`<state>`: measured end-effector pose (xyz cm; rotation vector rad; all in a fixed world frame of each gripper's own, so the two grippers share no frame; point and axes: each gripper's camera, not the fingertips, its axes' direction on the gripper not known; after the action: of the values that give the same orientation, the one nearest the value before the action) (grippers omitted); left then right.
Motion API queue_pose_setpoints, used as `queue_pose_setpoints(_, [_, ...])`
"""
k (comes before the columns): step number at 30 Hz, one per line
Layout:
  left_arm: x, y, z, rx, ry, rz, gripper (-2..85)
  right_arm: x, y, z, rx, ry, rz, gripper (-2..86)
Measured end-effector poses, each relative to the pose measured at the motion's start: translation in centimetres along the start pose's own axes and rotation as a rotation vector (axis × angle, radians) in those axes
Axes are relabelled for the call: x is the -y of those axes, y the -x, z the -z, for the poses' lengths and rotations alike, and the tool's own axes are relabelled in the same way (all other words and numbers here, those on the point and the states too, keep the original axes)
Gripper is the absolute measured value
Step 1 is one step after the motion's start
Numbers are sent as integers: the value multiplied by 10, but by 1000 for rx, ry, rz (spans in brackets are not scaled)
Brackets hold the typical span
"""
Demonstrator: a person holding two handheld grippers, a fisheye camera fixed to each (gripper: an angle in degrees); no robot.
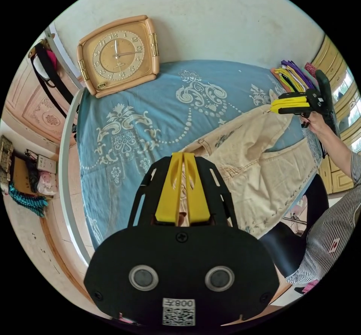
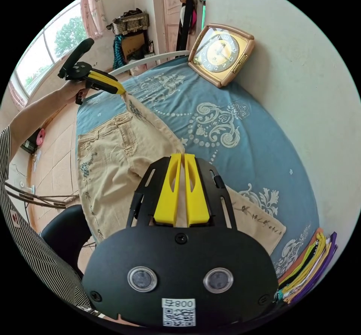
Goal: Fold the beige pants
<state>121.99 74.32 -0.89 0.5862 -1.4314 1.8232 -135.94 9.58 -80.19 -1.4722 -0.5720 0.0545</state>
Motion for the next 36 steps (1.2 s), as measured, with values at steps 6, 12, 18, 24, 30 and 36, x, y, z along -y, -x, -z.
queue_pose_setpoints(6, [-63,-32,16,1,19,-21,5,-29,65,60,16,-21,53,9])
queue_pose_setpoints(12, [-127,-63,17,14,63,-21,4,-52,135,77,53,23,130,9])
queue_pose_setpoints(18, [-181,-88,2,-16,120,22,4,-64,193,54,76,130,202,8])
queue_pose_setpoints(24, [-223,-114,-20,-30,191,39,4,-70,228,28,127,194,242,8])
queue_pose_setpoints(30, [-251,-139,-42,-26,242,42,5,-73,245,-2,172,239,246,9])
queue_pose_setpoints(36, [-267,-160,-66,-27,272,61,5,-72,256,-36,163,284,254,13])
